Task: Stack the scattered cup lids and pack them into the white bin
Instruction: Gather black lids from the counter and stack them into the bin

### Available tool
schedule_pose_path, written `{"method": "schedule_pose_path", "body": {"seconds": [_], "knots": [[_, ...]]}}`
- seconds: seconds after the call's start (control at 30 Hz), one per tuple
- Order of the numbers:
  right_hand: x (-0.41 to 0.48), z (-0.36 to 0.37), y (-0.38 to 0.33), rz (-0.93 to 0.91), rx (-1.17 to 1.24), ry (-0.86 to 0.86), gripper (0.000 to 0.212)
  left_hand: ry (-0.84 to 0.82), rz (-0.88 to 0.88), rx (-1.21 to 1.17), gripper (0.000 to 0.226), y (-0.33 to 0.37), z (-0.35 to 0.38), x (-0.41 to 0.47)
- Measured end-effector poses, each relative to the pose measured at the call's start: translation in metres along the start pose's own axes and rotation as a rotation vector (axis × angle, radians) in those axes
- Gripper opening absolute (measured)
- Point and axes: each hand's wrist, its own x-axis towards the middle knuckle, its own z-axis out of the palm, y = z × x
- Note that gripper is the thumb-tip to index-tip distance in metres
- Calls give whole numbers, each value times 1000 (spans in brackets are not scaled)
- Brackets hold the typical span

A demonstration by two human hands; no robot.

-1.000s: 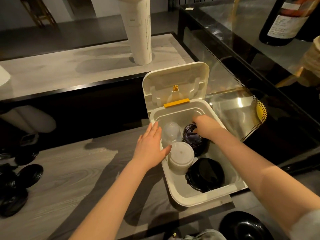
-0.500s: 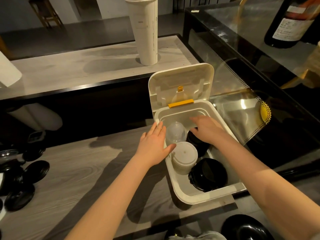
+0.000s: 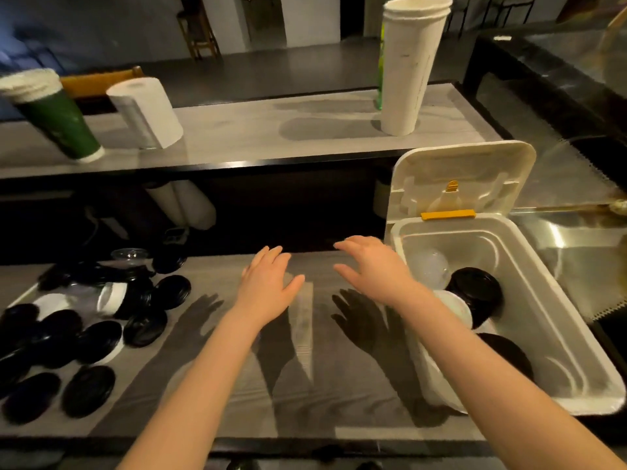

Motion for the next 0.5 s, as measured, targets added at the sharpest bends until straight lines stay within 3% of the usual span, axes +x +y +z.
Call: {"method": "schedule_pose_path", "body": {"seconds": [0.23, 0.5], "knots": [[46, 51, -98, -90, -6, -91, 46, 1, -107, 22, 59, -118, -20, -12], [98, 113, -201, -19, 2, -216, 45, 6, -185, -12, 57, -265, -34, -20]]}}
